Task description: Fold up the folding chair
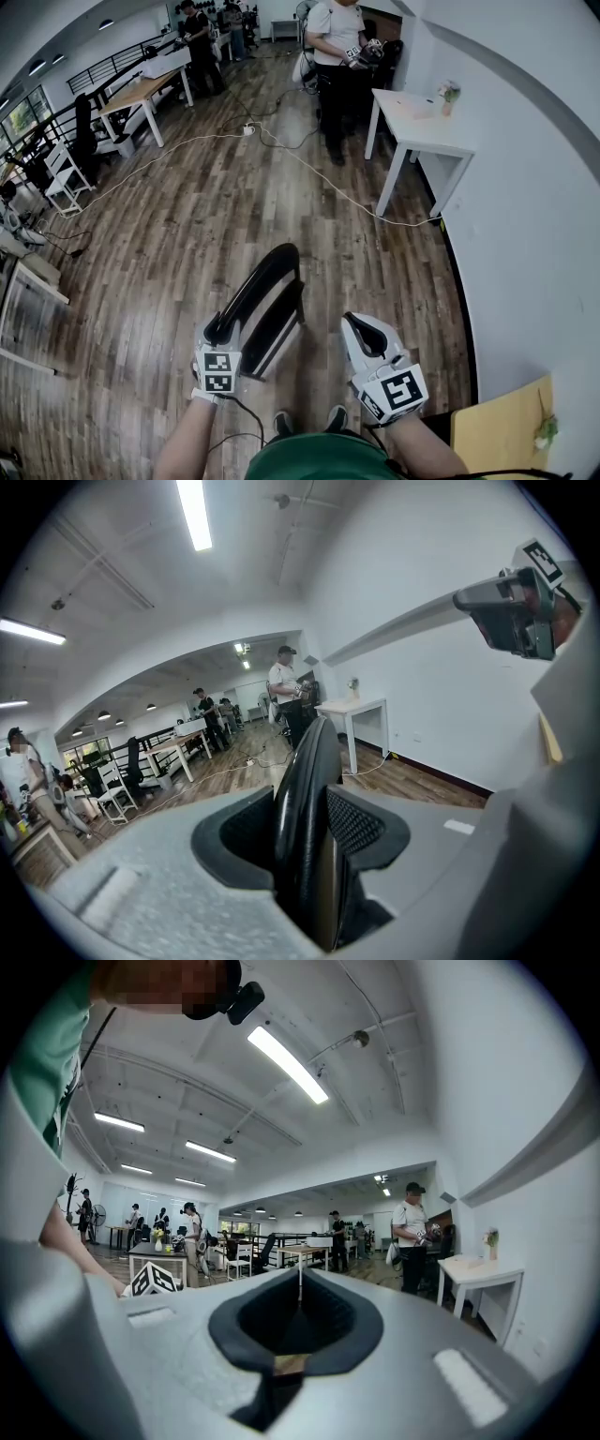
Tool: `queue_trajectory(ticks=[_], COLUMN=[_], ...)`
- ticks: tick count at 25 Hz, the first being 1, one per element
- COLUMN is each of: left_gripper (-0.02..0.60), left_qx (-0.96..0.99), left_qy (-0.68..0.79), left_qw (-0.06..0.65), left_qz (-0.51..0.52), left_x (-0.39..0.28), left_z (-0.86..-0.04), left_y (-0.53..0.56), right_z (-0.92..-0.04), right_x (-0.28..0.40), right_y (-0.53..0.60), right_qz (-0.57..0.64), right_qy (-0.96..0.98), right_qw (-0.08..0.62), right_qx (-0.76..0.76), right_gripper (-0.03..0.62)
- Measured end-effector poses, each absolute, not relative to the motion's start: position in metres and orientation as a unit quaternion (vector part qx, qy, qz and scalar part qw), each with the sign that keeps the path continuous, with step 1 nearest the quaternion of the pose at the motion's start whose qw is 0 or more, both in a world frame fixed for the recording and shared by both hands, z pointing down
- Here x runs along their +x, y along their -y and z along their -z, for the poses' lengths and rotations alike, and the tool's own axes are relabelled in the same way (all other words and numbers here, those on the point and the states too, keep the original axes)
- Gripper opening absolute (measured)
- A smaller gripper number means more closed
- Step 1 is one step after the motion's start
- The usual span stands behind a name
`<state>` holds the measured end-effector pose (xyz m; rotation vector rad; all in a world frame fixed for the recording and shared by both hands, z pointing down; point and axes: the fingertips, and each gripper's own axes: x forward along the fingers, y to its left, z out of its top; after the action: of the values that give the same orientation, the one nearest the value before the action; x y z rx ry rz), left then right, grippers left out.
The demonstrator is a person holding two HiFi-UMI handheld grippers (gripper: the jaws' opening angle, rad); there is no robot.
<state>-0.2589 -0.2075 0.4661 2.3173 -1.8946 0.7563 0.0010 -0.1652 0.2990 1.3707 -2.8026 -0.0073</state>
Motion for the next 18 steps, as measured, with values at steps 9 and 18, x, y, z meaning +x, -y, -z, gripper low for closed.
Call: queue_trajectory(ticks=[9, 18], left_gripper=[0.184, 0.184], left_qx=[0.749, 0.748], left_qy=[0.615, 0.616], left_qw=[0.029, 0.027], left_qz=[-0.245, -0.246], left_x=[-0.2578, -0.2569], left_z=[-0.4686, -0.4687], left_y=[0.2092, 0.2087], right_z=[-0.3038, -0.3052], right_x=[0.0057, 0.008], right_y=[0.1696, 0.1697], right_qz=[-0.008, -0.008], right_qy=[0.898, 0.898], right_qw=[0.008, 0.007], right_qx=[0.44, 0.44], right_gripper=[0.01, 0.011])
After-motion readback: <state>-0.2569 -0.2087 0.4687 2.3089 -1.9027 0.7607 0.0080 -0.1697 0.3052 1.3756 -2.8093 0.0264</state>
